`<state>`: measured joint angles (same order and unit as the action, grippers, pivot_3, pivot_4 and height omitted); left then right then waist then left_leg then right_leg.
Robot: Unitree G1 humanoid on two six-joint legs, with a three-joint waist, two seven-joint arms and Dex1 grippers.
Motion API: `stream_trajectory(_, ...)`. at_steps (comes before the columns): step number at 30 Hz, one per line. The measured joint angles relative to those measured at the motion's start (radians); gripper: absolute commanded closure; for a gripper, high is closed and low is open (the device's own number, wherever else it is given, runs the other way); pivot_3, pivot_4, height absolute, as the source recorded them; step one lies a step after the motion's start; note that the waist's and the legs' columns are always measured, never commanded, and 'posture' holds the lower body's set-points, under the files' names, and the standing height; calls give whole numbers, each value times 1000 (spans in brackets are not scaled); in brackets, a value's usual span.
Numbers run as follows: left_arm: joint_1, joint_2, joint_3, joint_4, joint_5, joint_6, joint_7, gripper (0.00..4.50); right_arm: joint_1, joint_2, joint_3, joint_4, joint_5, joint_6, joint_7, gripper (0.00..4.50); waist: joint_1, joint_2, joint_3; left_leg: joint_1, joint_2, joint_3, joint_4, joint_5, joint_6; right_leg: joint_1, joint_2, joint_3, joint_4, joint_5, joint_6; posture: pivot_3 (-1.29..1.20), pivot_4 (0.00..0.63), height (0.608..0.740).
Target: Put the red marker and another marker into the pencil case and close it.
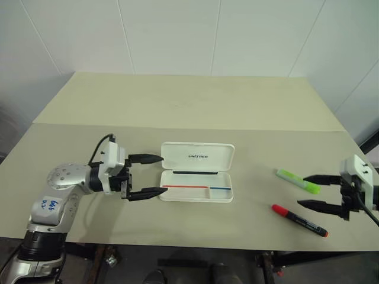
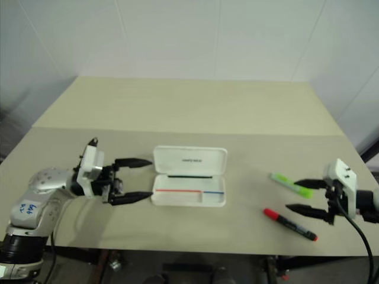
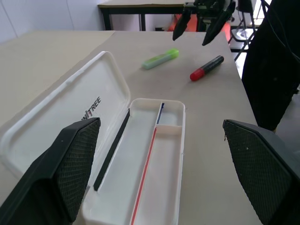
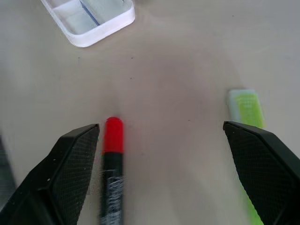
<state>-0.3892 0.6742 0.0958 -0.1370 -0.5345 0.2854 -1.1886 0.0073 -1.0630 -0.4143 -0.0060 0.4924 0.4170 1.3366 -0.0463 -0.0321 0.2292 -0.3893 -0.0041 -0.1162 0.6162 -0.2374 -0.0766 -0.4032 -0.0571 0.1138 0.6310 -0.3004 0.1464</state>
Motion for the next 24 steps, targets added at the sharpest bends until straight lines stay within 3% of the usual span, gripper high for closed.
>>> stream_trajectory(9,-28,-42,-39,40,1,-14,-15,0,210,78,-105,-208,35,89,-111,32,4,0,0,2,0,0,5,0,0,9,0,0,-7,0,-1,0,150,740)
stream_trajectory(14,-33,-42,-39,52,1,-14,-22,0,277,121,-105,-197,-2,59,-158,32,11,0,0,2,0,0,5,0,0,9,0,1,-7,-1,-3,0,150,740)
stream_trajectory(24,-60,-33,-39,73,2,-14,-38,0,268,133,-75,-82,-28,-44,-141,32,15,0,0,2,0,1,6,0,1,10,0,1,-9,-1,-4,0,150,740)
